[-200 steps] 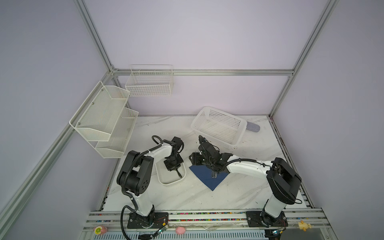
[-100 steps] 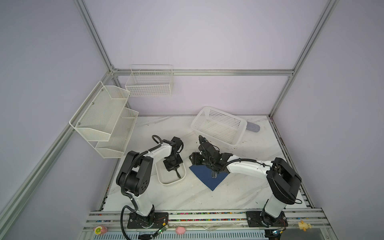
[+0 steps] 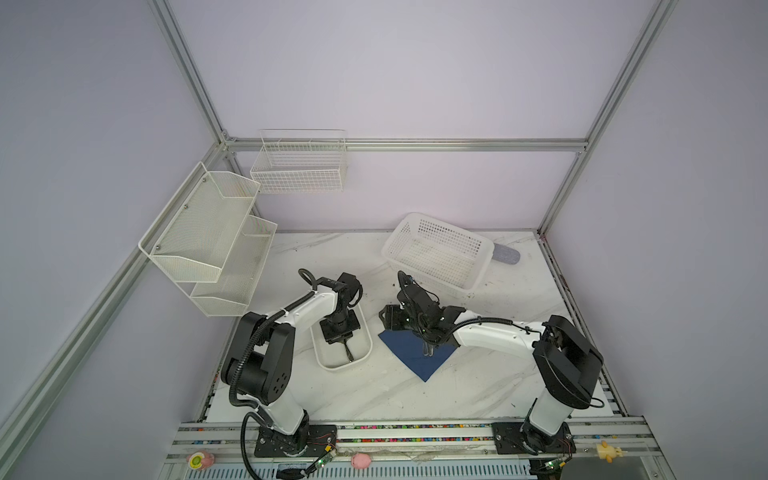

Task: Place the utensils on the paper napkin and roll it up
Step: 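Lift the silver knife out of the white tub with the left gripper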

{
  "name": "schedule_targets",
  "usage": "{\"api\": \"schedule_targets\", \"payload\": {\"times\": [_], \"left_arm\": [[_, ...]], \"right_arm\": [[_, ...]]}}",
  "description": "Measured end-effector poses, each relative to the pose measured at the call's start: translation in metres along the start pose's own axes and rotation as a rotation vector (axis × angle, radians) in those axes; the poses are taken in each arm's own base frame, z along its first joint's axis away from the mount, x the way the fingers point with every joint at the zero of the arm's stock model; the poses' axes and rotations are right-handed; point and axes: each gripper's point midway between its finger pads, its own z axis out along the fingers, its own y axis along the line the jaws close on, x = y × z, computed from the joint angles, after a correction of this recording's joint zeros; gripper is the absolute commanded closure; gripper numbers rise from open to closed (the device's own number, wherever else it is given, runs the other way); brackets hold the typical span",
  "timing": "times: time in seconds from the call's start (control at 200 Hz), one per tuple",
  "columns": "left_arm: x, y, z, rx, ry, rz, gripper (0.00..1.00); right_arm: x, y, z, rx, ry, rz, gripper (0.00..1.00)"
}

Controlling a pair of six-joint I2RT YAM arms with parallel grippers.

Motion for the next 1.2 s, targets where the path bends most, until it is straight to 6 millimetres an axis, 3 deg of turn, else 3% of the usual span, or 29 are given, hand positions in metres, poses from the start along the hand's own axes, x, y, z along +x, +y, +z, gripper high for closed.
{"api": "schedule_targets", "payload": {"times": [0.43, 1.2], "left_arm": [[-0.019, -0.012, -0.019, 0.029, -0.067, 0.037, 0.91], [-0.025, -0.017, -0.034, 0.040, -0.081, 0.094, 0.92]], "right_arm": [[0.002, -0.002, -0.001, 0.004, 0.001, 0.000, 0.41], [0.002, -0.003, -0.001, 0.007, 0.000, 0.000, 0.41]]}}
